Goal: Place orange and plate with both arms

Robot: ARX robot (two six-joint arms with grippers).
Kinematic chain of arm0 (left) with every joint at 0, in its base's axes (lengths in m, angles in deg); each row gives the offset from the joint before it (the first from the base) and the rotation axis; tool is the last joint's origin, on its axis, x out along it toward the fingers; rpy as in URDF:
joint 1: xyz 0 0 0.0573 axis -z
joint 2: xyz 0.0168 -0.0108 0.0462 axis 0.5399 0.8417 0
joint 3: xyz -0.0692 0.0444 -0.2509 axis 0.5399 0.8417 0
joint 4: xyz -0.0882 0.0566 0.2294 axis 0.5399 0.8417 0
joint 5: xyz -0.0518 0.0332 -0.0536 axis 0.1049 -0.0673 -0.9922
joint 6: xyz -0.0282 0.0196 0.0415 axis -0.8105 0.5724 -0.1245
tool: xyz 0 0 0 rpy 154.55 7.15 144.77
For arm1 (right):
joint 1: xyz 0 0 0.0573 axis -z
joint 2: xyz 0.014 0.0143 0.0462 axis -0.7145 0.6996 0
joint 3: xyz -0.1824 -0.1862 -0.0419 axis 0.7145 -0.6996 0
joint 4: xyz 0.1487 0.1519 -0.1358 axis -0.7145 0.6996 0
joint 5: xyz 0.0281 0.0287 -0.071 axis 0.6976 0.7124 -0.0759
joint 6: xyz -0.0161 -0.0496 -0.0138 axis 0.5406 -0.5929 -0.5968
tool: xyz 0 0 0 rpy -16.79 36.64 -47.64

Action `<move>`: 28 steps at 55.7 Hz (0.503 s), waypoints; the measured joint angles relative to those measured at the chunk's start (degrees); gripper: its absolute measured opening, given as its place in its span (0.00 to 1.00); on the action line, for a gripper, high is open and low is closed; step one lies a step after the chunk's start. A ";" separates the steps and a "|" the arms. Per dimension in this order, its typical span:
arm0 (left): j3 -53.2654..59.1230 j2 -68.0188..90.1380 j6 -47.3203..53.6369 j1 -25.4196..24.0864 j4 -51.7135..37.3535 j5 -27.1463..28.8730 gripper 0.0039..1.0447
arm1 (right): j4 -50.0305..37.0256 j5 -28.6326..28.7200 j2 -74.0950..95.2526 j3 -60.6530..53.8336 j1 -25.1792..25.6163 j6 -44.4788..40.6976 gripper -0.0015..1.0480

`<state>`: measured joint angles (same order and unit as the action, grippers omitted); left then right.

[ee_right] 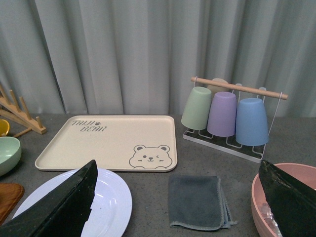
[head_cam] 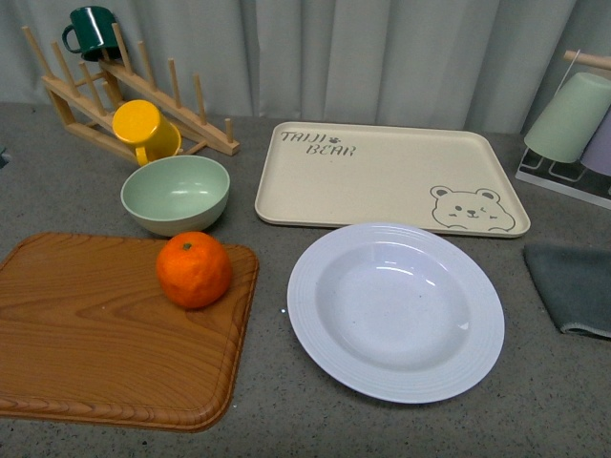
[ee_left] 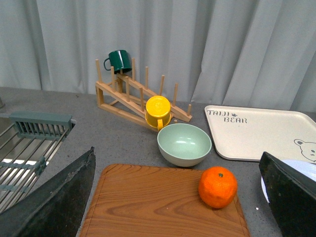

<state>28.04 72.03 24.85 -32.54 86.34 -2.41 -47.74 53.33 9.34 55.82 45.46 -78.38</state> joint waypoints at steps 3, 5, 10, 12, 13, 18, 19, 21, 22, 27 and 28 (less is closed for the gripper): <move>0.00 0.00 0.00 0.00 0.00 0.00 0.94 | 0.00 0.00 0.00 0.00 0.00 0.00 0.91; 0.00 0.00 0.00 0.00 0.00 0.00 0.94 | 0.00 0.00 0.00 0.00 0.00 0.00 0.91; 0.00 0.00 0.00 0.00 0.00 0.00 0.94 | 0.00 0.00 0.00 0.00 0.02 0.00 0.91; 0.00 0.00 0.00 0.00 0.00 0.00 0.94 | 0.00 0.00 0.00 0.00 0.00 0.00 0.91; 0.00 0.00 0.00 0.02 0.00 0.00 0.94 | 0.00 0.00 0.00 0.00 0.02 0.00 0.91; 0.00 0.00 0.00 0.00 0.00 0.00 0.94 | 0.00 0.00 0.00 0.00 0.00 0.02 0.91; 0.00 0.00 0.00 0.00 0.00 0.00 0.94 | 0.00 0.00 0.00 0.00 0.00 0.00 0.91; 0.00 0.00 0.00 0.02 0.00 0.00 0.94 | 0.00 0.00 0.00 0.00 0.02 0.00 0.91; 0.00 0.00 0.00 0.00 0.00 0.00 0.94 | 0.00 0.00 0.00 0.00 0.02 0.00 0.91; 0.00 0.00 0.00 0.00 0.00 0.00 0.94 | 0.00 0.00 0.00 0.00 0.00 0.00 0.91; 0.00 0.00 0.00 0.00 0.00 0.00 0.94 | 0.00 -0.02 0.00 0.00 0.00 0.00 0.91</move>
<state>28.04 72.03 24.85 -32.54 86.34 -2.41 -47.74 53.31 9.34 55.82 45.46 -78.38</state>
